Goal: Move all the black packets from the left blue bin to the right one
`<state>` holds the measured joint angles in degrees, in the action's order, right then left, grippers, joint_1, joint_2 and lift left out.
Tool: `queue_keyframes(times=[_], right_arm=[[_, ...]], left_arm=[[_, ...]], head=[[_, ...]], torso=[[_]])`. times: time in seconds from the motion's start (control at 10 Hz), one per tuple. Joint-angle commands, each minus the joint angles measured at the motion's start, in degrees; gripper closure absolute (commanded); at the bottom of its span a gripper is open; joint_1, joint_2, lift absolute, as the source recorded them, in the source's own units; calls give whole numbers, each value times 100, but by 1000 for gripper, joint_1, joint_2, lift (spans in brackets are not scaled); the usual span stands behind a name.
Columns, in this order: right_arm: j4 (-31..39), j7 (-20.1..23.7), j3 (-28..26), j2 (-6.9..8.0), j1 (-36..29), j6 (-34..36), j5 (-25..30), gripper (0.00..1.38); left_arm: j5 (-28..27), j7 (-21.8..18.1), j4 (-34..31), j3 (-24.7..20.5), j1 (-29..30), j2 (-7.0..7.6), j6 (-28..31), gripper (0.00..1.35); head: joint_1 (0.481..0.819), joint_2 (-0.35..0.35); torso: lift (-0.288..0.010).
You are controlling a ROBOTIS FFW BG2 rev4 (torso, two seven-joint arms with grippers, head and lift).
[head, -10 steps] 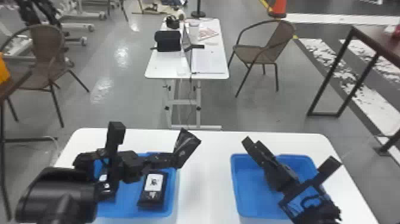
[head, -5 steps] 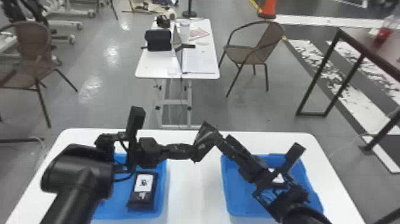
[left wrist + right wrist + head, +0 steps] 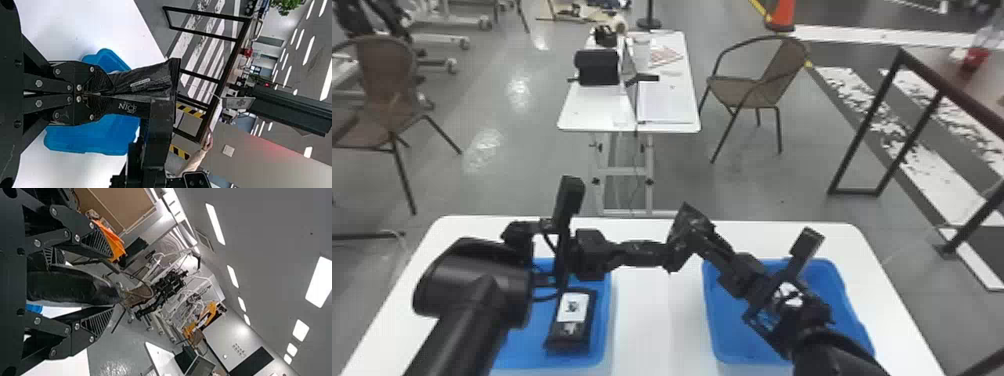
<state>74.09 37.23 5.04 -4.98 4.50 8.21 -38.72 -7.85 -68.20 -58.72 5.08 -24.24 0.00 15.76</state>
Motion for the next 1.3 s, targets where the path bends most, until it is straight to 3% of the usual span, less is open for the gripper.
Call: queue_keyframes(times=[0.0,0.1,0.2,0.3,0.4,0.5,0.7,0.8,1.0,1.2], right_arm=[[-53,-84,-3,76,-11,-250,48,1286],[-97,-84,-3,76,-19,-373,48,1285],[-115,-84,-3,85,-37,-408,57,1285],[-123,-84,-3,85,-37,-426,13,1285],[-132,-67,-3,85,-55,-470,-110,1285],[-194,-84,-47,85,-63,-549,-233,1285],[-695,-163,-609,50,95,-514,57,1285],[-1187,-163,-811,-73,235,-549,101,1285],[-2206,-190,-1260,-381,613,-637,734,1285],[-2707,-401,-1673,-521,798,-637,1200,1213]], left_arm=[[21,0,1,-34,25,-15,-3,1217],[21,18,1,-95,34,-15,-47,1216],[117,106,1,-148,69,-15,-47,1078],[311,246,1,-218,157,-15,94,639],[443,378,-7,-297,253,-15,50,344],[583,448,-43,-412,359,-15,15,242],[592,633,-728,-789,904,-15,428,183],[636,738,-974,-912,1132,-15,683,171],[741,949,-1247,-1159,1475,44,850,174],[715,984,-1352,-1317,1580,35,903,174]], head=[[695,-87],[695,-88],[695,-88],[695,-87],[695,-83],[695,-79],[695,-81],[695,-92],[695,-138],[695,-177]], torso=[[0],[0],[0],[0],[0],[0],[0],[0],[0],[0]])
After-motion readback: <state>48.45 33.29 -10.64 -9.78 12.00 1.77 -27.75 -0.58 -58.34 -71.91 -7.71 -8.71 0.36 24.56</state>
